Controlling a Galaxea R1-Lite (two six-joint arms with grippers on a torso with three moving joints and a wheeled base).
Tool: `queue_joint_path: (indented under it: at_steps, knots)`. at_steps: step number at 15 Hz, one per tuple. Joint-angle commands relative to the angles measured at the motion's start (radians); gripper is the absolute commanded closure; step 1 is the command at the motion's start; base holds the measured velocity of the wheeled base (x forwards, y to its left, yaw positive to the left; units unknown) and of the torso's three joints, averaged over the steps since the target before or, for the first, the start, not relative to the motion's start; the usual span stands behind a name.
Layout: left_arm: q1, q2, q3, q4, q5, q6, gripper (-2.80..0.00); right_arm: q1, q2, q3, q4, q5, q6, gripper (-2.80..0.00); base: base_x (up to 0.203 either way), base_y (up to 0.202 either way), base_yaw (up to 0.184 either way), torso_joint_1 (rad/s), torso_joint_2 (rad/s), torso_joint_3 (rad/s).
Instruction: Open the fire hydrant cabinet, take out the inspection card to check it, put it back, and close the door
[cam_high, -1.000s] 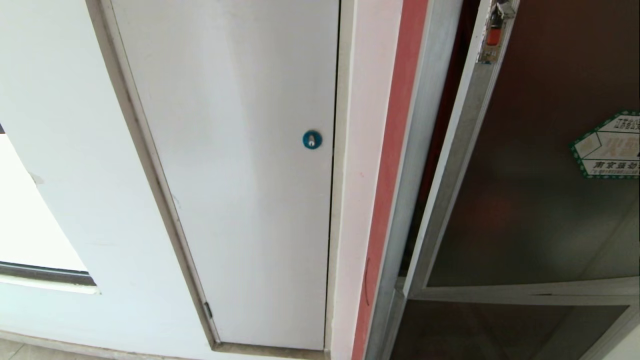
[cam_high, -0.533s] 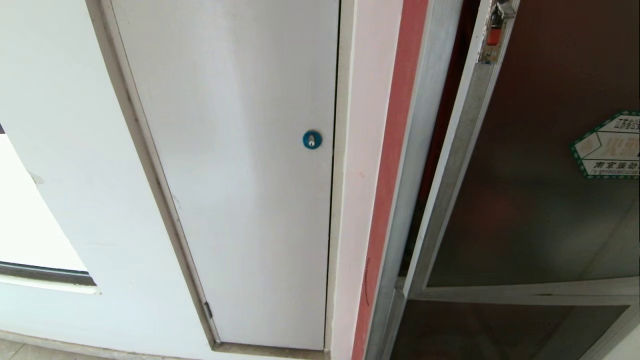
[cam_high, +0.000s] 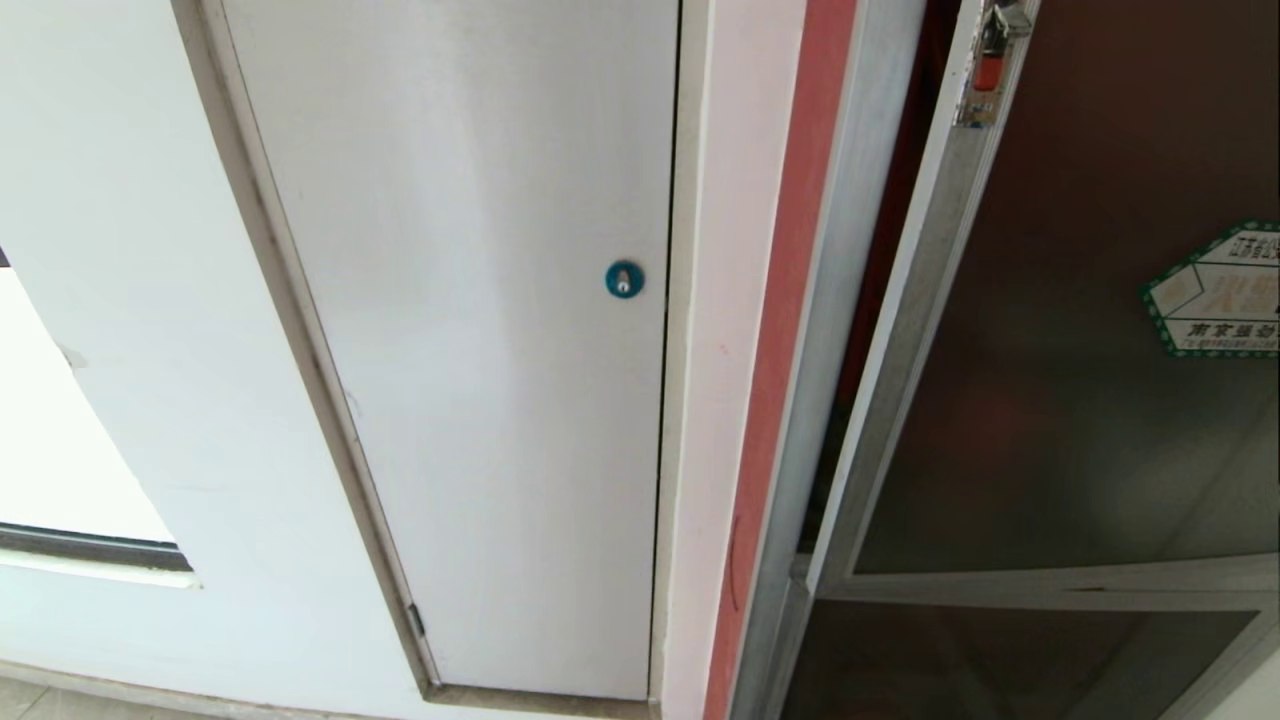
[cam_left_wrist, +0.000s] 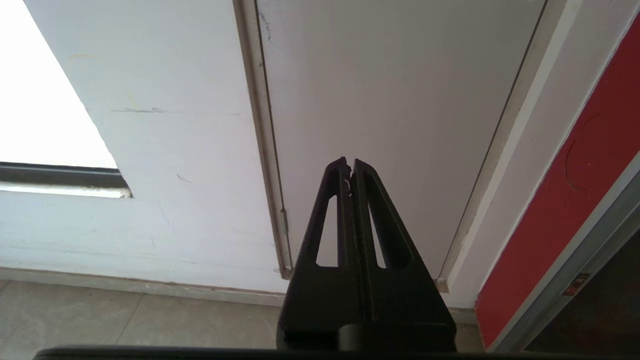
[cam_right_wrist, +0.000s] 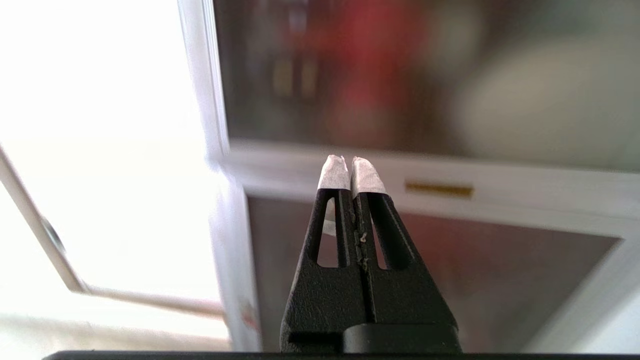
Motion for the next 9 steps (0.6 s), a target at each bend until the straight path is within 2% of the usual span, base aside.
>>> queue_joint_path:
  at_steps: [1, 9]
  knots:
    - [0.0, 0.001, 0.002, 0.0, 0.0, -0.001, 0.0, 0.0, 0.0, 0.014, 0.03, 0.002, -0.008, 0.0, 0.0, 0.0, 0.0, 0.0, 0.0, 0.0]
    - [0.0, 0.001, 0.001, 0.0, 0.0, 0.0, 0.0, 0.0, 0.0, 0.012, 0.034, 0.005, 0.067, 0.0, 0.0, 0.0, 0.0, 0.0, 0.0, 0.0]
